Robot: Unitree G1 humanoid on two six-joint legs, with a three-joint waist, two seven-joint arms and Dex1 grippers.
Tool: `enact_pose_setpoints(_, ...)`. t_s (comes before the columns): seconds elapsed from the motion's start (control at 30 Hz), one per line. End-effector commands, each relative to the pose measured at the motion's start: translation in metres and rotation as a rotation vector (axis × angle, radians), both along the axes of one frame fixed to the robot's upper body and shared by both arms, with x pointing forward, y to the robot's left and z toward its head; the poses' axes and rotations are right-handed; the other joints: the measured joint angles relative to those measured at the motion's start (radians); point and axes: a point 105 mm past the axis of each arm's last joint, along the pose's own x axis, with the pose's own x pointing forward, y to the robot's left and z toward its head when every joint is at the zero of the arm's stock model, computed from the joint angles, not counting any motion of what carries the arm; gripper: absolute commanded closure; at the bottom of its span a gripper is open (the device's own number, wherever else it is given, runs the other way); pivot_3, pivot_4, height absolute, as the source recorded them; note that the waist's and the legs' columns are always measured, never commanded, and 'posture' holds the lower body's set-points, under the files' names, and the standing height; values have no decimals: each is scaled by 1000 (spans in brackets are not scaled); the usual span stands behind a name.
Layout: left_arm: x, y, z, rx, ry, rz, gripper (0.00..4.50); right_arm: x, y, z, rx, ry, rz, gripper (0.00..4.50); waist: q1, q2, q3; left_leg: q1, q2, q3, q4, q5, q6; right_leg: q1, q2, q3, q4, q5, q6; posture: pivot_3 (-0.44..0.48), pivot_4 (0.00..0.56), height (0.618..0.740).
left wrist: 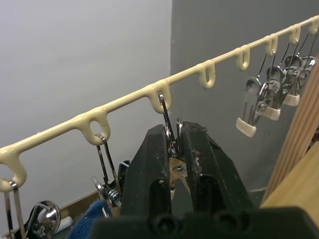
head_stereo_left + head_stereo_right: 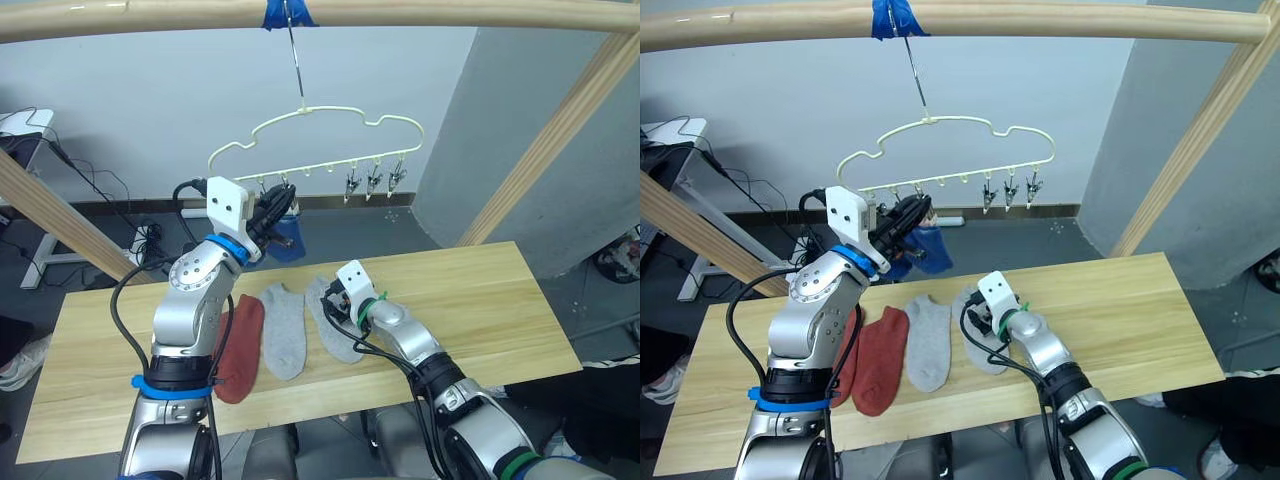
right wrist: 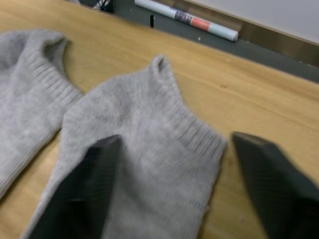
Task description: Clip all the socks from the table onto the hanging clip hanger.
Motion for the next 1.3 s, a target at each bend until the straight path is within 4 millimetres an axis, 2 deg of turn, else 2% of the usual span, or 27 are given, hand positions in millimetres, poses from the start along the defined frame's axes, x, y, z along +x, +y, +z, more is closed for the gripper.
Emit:
enact_pose_setpoints(0.03,-9,-2,18,-8,-65,-37,4408,1,6,2,-1,-19,26,2469,0,0,0,0,0,0,0,0,0,0,0,0,0,0,0,-187,241,740)
enact_pose_setpoints(0.13,-10,-1,17,-12,-52,-54,4408,0,7,3,-33,-51,58,3498,0,0,0,0,0,0,0,0,0,0,0,0,0,0,0,-187,238,740)
enact_pose_setpoints(0.2,-11,-2,17,-24,-37,-68,4408,0,8,9,-47,-94,85,4246,0,0,0,0,0,0,0,0,0,0,0,0,0,0,0,-192,239,740)
enact_pose_setpoints(0.23,-11,-2,17,-30,-32,-75,4408,0,9,14,-55,-124,102,4466,0,0,0,0,0,0,0,0,0,0,0,0,0,0,0,-192,239,740)
enact_pose_setpoints(0.5,-14,-2,21,-51,-11,-113,4408,-15,10,94,-137,-490,295,4500,1,0,0,0,0,0,0,0,0,0,0,0,0,0,1,-205,241,740)
enact_pose_setpoints(0.63,-14,-3,21,-70,8,-126,4408,-21,10,117,-180,-590,339,4500,0,0,0,0,0,0,0,0,0,0,0,0,0,0,1,-216,238,740)
enact_pose_setpoints(0.83,-15,-6,23,-71,15,-142,4408,-18,14,136,-190,-670,336,4500,0,0,0,0,0,0,0,0,0,0,0,0,0,0,1,-218,234,740)
enact_pose_setpoints(1.3,-15,-6,19,-69,26,-144,4408,-22,19,154,-128,-717,318,4500,0,0,0,0,0,0,0,0,0,0,0,0,0,0,0,-218,230,740)
